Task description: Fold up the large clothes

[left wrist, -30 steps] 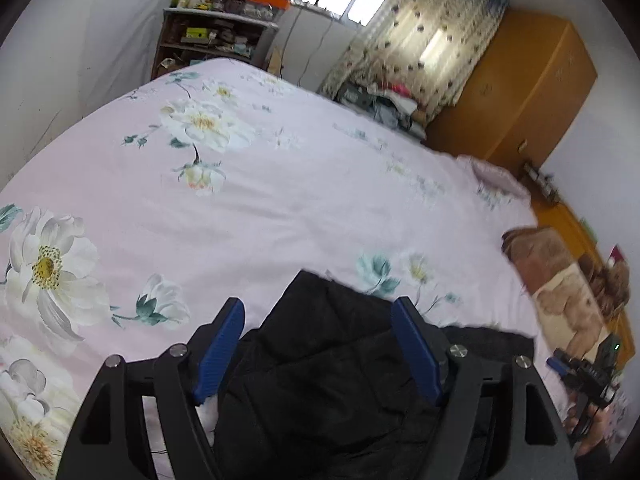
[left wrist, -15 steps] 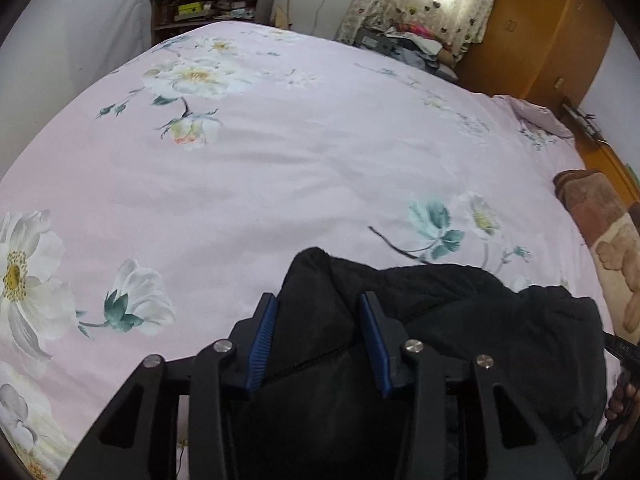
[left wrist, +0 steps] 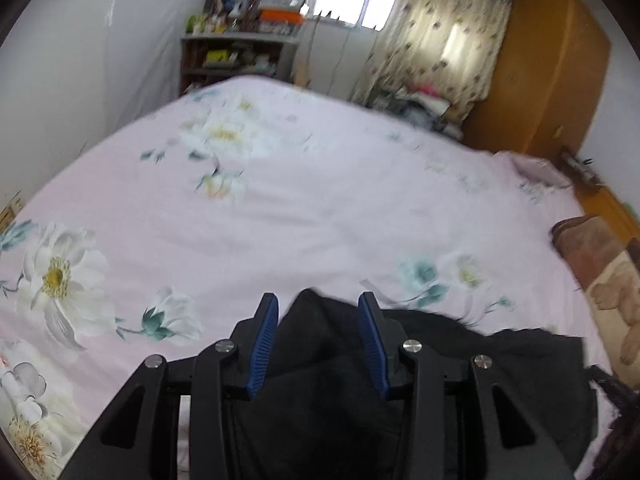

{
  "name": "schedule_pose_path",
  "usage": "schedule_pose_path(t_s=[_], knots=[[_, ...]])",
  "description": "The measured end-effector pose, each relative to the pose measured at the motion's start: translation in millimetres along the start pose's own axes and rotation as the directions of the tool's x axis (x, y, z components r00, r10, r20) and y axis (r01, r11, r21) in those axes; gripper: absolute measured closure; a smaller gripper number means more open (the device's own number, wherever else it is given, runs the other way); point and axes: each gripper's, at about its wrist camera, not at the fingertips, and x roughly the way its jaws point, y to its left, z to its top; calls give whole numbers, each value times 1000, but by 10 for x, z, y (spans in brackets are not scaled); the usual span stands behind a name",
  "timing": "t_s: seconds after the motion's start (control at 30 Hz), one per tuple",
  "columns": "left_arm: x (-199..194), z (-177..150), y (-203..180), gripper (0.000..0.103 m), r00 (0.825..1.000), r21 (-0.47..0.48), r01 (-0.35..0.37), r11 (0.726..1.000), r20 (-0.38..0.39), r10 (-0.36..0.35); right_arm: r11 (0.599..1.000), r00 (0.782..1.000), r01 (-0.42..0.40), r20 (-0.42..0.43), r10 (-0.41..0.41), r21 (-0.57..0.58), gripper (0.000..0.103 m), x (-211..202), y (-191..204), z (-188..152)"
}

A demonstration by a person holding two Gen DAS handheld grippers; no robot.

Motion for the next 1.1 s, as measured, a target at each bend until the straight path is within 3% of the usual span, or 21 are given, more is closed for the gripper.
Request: schedule_pose_path(t_s=[0.07, 0.17, 0.33, 0.43, 0.8, 0.93, 1.1], knots=[[-95, -36, -178, 59, 998, 50, 63, 997, -5, -63, 1000, 1000, -17, -1, 17, -7, 82, -9, 19, -10], [95, -168, -484, 57, 989, 150, 132, 980, -94, -118, 999, 999, -36, -17, 36, -18, 82, 63, 62, -5], [727, -357, -567, 56, 978, 203, 70, 977, -208, -27, 999, 991, 51, -125, -53, -16, 82, 548, -39, -38], [875, -400, -565, 56, 980, 206, 57, 977, -199, -15, 998, 987, 54, -150, -56, -16, 82, 756, -84, -108], [1186, -587, -587, 54, 991, 231, 19, 973, -133, 12, 996, 993, 88, -79, -89, -20, 82, 1148, -135, -272], [1199, -591, -605, 54, 991, 243, 4, 970, -129, 29, 995, 992, 96, -76, -98, -23, 82, 1166, -143, -284], [1032, -436, -660, 55, 983, 246, -7, 969, -177, 52, 995, 988, 101, -113, -102, -15, 82, 1004, -140, -157]])
